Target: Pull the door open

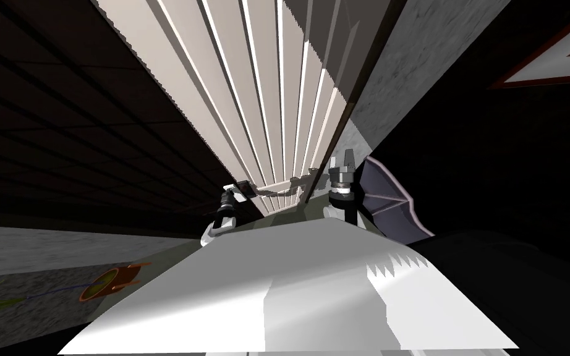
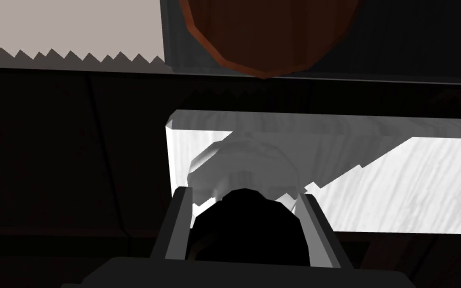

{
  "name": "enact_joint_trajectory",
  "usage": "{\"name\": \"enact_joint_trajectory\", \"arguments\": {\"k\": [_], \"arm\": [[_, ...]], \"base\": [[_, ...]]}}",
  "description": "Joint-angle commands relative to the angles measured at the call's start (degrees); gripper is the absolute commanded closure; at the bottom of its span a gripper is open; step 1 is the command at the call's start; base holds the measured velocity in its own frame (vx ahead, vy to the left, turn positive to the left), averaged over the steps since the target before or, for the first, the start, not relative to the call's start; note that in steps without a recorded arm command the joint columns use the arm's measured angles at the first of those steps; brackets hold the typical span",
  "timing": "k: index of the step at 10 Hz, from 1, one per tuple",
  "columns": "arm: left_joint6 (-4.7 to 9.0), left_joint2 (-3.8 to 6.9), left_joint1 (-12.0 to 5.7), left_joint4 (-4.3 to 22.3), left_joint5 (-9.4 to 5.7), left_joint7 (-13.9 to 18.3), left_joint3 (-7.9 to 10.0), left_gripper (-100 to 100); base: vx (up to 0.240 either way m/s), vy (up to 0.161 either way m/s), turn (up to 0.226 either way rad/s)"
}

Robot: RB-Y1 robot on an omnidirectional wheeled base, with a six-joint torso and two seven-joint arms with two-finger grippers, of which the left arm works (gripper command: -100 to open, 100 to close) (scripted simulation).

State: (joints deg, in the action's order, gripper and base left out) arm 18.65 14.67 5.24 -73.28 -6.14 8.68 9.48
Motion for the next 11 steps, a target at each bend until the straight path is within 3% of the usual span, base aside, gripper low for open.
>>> {"name": "enact_joint_trajectory", "arguments": {"k": [1, 4, 5, 8, 9, 11], "arm": [[-0.06, 0.06, 0.12, 0.1, -0.02, 0.0, 0.08, 100], [-0.06, 0.06, 0.12, 0.1, -0.02, 0.0, 0.08, 100], [-0.19, 0.66, 1.2, 0.6, -0.16, 0.1, 0.85, 100], [-0.22, 1.5, 2.3, 0.9, -0.37, 0.3, 1.73, 100], [0.27, 1.48, 1.79, 0.6, -0.31, 0.7, 0.56, -100], [0.35, 1.5, 2.05, -0.5, -0.24, 1.2, -0.77, -100]], "base": [[-0.026, 0.019, -0.029], [-0.008, 0.002, -0.002], [-0.077, 0.046, 0.1], [-0.181, 0.068, 0.095], [-0.202, 0.025, -0.023], [-0.196, -0.021, -0.093]]}}
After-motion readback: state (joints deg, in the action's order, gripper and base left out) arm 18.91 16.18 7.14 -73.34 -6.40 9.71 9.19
